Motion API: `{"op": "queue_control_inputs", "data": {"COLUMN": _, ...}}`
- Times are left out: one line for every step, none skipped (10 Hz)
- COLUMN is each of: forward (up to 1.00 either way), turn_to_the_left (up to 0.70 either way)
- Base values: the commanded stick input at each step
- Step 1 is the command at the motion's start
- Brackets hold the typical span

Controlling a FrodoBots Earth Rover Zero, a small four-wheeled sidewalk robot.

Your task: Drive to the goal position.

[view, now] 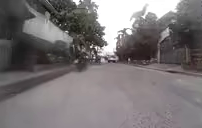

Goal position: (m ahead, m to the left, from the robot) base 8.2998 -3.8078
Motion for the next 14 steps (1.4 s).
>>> {"op": "queue_control_inputs", "data": {"forward": 1.0, "turn_to_the_left": -0.4}}
{"op": "queue_control_inputs", "data": {"forward": 1.0, "turn_to_the_left": -0.4}}
{"op": "queue_control_inputs", "data": {"forward": 1.0, "turn_to_the_left": -0.4}}
{"op": "queue_control_inputs", "data": {"forward": 1.0, "turn_to_the_left": -0.39}}
{"op": "queue_control_inputs", "data": {"forward": 1.0, "turn_to_the_left": -0.18}}
{"op": "queue_control_inputs", "data": {"forward": 1.0, "turn_to_the_left": 0.0}}
{"op": "queue_control_inputs", "data": {"forward": 1.0, "turn_to_the_left": 0.0}}
{"op": "queue_control_inputs", "data": {"forward": 1.0, "turn_to_the_left": 0.0}}
{"op": "queue_control_inputs", "data": {"forward": 1.0, "turn_to_the_left": 0.0}}
{"op": "queue_control_inputs", "data": {"forward": 1.0, "turn_to_the_left": 0.0}}
{"op": "queue_control_inputs", "data": {"forward": 1.0, "turn_to_the_left": 0.0}}
{"op": "queue_control_inputs", "data": {"forward": 1.0, "turn_to_the_left": 0.0}}
{"op": "queue_control_inputs", "data": {"forward": 1.0, "turn_to_the_left": 0.0}}
{"op": "queue_control_inputs", "data": {"forward": 1.0, "turn_to_the_left": 0.0}}
